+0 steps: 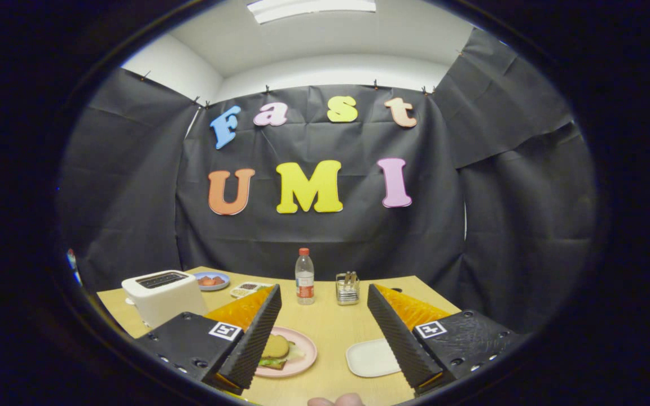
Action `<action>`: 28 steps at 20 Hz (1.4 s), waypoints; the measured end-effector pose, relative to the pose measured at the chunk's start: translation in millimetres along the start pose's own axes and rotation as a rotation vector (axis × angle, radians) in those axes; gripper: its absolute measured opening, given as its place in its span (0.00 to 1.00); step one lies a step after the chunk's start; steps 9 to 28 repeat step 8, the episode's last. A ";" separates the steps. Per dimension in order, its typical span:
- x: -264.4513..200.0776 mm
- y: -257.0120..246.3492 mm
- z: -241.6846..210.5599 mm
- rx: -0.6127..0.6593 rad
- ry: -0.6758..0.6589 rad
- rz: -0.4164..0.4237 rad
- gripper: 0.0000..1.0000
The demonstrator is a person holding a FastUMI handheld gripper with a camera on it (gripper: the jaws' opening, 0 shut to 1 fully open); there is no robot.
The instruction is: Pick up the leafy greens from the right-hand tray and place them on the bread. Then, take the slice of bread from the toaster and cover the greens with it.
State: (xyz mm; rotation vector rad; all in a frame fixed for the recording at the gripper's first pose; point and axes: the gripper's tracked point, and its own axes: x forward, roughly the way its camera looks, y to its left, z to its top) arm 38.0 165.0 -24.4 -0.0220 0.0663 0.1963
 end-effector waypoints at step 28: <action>-9.9 18.1 0.8 -0.035 -0.029 0.024 0.96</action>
